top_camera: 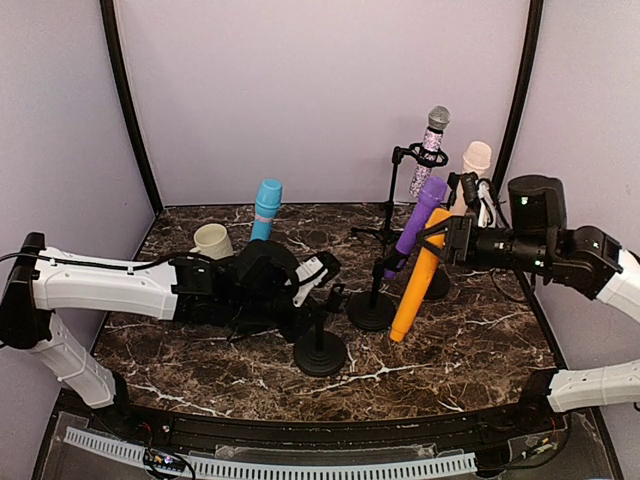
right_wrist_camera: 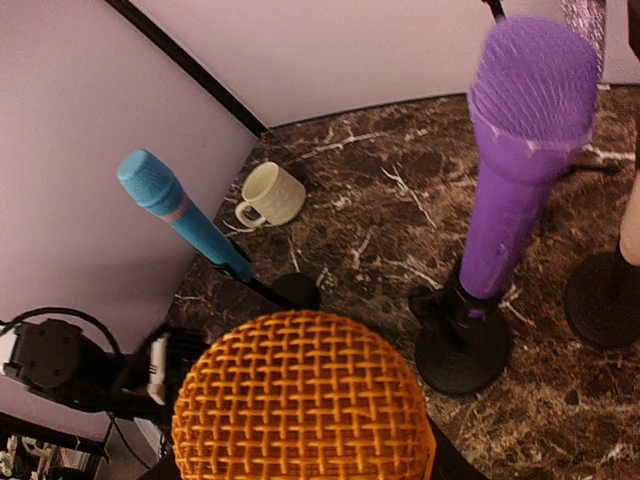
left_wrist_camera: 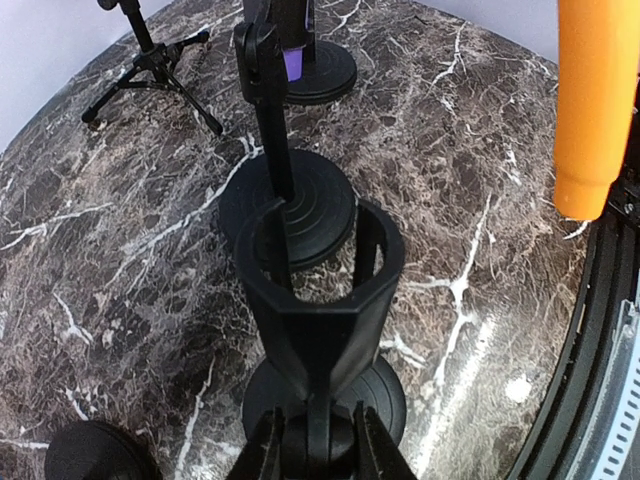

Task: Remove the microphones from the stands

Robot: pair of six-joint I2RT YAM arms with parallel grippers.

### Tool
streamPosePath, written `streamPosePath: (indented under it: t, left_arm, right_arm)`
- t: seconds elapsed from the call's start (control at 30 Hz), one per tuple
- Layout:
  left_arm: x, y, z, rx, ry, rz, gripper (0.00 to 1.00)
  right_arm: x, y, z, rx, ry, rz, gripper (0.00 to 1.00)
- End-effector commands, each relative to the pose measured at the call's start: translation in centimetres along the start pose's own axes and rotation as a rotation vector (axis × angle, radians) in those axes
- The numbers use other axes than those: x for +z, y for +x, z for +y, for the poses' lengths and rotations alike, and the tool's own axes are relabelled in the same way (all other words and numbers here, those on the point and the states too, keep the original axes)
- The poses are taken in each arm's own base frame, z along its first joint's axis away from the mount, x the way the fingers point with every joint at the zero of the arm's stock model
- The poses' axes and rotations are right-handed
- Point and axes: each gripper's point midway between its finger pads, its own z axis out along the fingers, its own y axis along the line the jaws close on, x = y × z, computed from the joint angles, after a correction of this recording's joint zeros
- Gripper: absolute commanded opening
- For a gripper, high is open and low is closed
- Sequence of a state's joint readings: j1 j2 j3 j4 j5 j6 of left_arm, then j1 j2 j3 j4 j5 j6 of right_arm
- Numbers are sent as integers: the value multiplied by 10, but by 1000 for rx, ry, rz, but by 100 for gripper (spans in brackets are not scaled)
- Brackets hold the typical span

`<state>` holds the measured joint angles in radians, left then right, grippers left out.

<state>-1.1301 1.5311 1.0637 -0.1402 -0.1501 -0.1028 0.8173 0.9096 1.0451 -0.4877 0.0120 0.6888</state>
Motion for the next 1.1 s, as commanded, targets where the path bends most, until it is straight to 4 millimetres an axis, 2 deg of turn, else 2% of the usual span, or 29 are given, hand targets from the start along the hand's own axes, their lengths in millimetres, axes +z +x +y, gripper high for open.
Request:
streamPosePath:
  t: [0.0,0.13,0.23,0.3,0.47,0.57,0.83,1.07]
  left_arm:
    - [-33,-5,-5,-62,106,1,0]
    - [-45,9,-5,-77,177,68,0]
    - [-52,25,-1,-86,199,131,0]
    - [-61,28,5,-98,207,137,0]
    - [-75,40,25,-139,161,176,0]
    - [-89,46,36,-187,134,163,0]
    - [-116,81,60,-322,39,200,0]
    - [-138,83,97,-401,-103,205,0]
  right_arm:
    - [13,55,-58,137,189,105,11]
    - [13,73,-81,185,231,115,12]
    - [10,86,-115,225,338,145,11]
    - [7,90,-137,265,392,161,11]
    - [6,95,-173,372,448,172,12]
    - [5,96,-196,418,505,154,13]
    - [-16,89,-256,499,702,26,16]
    - [-33,83,-297,538,833,-20,19]
